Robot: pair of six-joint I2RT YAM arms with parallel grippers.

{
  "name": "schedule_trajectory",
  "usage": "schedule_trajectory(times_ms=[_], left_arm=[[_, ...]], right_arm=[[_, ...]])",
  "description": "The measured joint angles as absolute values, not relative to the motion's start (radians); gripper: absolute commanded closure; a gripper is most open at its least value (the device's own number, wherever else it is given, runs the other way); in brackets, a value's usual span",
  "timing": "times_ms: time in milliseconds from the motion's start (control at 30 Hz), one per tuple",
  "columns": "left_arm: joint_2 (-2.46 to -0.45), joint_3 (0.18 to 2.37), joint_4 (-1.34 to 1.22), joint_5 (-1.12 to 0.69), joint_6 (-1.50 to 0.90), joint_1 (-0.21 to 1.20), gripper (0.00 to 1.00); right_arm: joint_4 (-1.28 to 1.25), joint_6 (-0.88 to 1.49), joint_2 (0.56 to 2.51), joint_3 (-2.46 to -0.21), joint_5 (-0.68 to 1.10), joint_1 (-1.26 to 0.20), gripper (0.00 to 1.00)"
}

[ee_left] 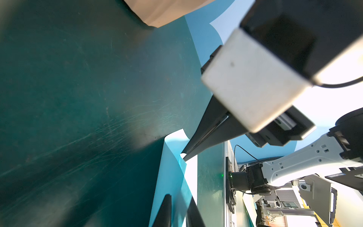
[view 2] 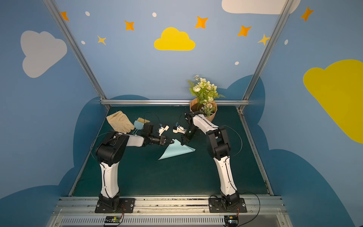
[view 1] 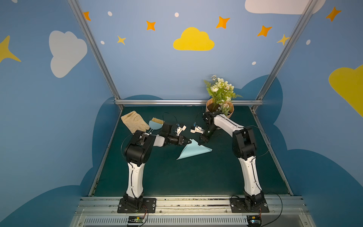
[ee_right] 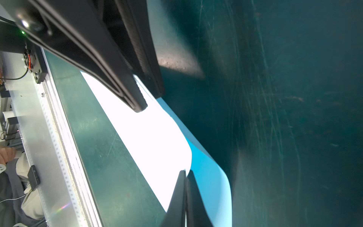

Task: Fold the square paper diagonally
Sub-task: Fold the paper at the center of the board.

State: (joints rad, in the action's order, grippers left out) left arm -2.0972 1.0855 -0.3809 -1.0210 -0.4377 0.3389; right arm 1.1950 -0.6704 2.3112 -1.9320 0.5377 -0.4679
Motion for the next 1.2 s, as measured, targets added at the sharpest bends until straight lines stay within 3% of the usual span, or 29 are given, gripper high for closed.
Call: schedule_trajectory(times_ms=[1200], left_arm=[[-2.112, 1.117, -0.337, -1.021, -0.414, 0.352, 0.80]], right_arm=[[1.233, -0.696, 2.320, -1.998, 0.486, -0.499, 1.00]])
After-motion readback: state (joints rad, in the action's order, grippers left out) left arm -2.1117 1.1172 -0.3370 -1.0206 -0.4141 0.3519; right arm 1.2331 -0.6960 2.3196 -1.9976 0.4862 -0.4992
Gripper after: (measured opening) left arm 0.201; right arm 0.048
